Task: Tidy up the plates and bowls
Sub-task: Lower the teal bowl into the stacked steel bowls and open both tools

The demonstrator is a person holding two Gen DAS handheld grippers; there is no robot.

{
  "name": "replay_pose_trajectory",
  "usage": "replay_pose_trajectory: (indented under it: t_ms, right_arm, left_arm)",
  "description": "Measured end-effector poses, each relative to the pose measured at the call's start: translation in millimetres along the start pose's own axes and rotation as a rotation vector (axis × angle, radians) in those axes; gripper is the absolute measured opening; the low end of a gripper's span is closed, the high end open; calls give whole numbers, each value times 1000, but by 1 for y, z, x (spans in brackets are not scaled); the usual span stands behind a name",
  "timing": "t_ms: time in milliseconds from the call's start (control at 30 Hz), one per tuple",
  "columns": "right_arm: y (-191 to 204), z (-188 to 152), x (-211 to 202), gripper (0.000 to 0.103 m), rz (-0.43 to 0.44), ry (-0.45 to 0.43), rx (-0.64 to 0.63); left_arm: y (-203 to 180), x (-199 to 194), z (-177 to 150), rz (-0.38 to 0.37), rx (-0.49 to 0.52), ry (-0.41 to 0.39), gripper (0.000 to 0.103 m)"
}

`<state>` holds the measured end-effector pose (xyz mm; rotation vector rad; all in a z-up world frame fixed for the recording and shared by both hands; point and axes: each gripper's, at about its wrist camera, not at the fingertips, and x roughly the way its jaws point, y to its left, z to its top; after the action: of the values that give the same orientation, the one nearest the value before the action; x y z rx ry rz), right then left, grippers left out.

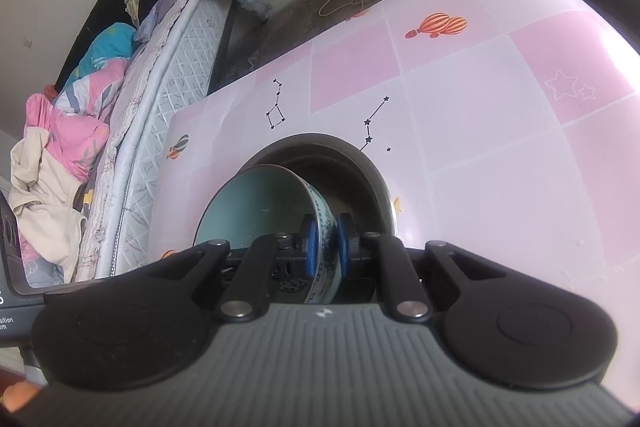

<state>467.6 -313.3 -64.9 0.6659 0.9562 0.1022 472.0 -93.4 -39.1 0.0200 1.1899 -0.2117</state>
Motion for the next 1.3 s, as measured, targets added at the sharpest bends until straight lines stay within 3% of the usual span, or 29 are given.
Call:
replay_pose_trajectory:
  t_ms: [500, 600, 800, 867, 1067, 1300]
  right_arm:
    - [-5, 1, 8, 11, -9, -9, 13]
    - [-6, 2, 9, 11, -3, -9, 17]
    - [-10, 4, 8, 14, 14, 6, 44]
    - [-9, 5, 6, 18, 17, 7, 43]
    - [-3, 6, -6, 24, 19, -16, 25]
    - [-1, 3, -34, 27, 53, -46, 37]
  left_arm:
    - [-3, 9, 2, -7, -3, -11, 16]
    - [-6, 10, 2, -4, 11, -14, 20]
    - [-10, 5, 1, -35, 17, -35, 42]
    - [-13, 0, 0, -45, 24, -53, 57]
    - [-19, -20, -3, -36, 54, -83, 71]
    - [-11, -49, -19, -42, 59, -115, 78]
